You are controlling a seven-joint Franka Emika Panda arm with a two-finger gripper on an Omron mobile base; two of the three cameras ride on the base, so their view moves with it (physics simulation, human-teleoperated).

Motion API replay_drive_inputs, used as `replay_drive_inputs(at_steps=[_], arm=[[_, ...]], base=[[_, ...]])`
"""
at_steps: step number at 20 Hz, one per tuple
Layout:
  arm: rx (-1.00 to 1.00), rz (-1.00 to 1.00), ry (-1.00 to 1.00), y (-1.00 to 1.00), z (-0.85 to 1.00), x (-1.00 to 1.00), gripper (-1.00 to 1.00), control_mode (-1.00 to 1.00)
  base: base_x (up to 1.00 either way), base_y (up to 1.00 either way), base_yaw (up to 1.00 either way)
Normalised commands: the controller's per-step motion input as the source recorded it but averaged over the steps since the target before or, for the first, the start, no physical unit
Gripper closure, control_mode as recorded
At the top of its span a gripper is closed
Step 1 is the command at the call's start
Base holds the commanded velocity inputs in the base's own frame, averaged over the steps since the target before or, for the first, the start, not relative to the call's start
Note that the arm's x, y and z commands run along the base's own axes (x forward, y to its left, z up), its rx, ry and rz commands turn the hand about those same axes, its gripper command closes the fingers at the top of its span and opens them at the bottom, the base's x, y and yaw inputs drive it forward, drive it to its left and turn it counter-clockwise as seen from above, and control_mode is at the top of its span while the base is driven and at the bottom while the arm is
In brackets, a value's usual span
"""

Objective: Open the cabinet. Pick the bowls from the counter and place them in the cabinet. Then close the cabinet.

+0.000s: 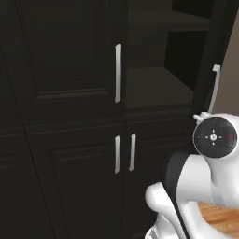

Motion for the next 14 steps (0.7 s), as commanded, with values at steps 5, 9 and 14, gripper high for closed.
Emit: replay_drive_inputs(at_steps=[5,9,14], arm=[[-0.21,0.01,-0.02,0.92,0.00,-0.41,-1.00,-1.00],[-0.32,-0.04,-0.07,1.00,0.00,-0.13,-1.00,-1.00],[-0.19,-0.11,-0.06,0.68,0.00,0.30,-1.00,-1.00]], base=[[0.00,0.00,0.00],[0.00,0.00,0.00],[0.00,0.00,0.00]])
